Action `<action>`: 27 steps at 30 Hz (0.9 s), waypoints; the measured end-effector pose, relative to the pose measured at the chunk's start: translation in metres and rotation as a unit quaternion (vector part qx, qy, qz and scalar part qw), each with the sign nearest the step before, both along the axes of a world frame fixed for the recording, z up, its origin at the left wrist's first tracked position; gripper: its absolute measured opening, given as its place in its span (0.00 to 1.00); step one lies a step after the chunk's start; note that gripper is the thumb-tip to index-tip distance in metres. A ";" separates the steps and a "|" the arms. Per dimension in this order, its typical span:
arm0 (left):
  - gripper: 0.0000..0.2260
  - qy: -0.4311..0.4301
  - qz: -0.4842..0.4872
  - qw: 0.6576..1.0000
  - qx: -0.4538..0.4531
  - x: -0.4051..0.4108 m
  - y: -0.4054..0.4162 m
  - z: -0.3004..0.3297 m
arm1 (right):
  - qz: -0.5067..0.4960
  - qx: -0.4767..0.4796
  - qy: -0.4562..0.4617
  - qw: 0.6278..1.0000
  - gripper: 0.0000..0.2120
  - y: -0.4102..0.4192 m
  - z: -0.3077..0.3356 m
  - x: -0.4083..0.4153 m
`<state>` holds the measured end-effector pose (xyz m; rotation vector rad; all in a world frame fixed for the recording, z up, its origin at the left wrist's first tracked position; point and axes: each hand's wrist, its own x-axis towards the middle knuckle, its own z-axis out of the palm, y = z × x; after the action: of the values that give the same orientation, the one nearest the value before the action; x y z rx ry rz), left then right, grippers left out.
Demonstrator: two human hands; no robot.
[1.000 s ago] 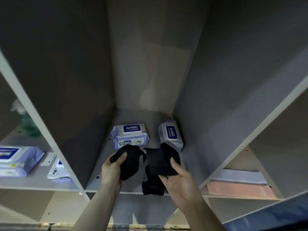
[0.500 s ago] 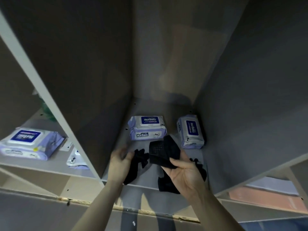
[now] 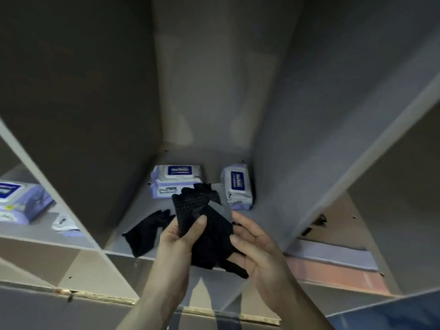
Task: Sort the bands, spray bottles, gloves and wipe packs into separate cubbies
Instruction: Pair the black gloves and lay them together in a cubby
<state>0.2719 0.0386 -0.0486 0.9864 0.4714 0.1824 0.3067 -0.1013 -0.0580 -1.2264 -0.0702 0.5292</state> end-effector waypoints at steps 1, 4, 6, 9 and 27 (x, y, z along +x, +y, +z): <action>0.08 -0.001 0.007 1.000 -0.002 -0.005 -0.016 -0.001 | 0.006 -0.010 -0.001 1.000 0.21 -0.020 0.003 -0.003; 0.11 0.008 0.027 1.000 -0.010 -0.023 -0.065 -0.009 | 0.021 -0.038 -0.013 0.999 0.15 -0.084 0.005 -0.008; 0.14 0.013 0.019 1.000 0.001 -0.032 -0.095 -0.018 | -0.002 -0.046 -0.020 0.999 0.10 -0.121 -0.004 -0.001; 0.10 0.017 0.004 1.000 0.003 -0.039 -0.134 -0.027 | -0.064 -0.129 -0.046 0.988 0.08 -0.164 -0.033 0.028; 0.08 0.092 -0.047 0.994 -0.031 -0.011 -0.206 -0.038 | 0.227 -0.649 -0.279 0.670 0.20 -0.230 -0.202 0.222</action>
<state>0.2610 -0.1679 -0.0866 0.9669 0.5947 -0.0085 0.5285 -0.3316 -0.2605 -2.8257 -0.6268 0.6088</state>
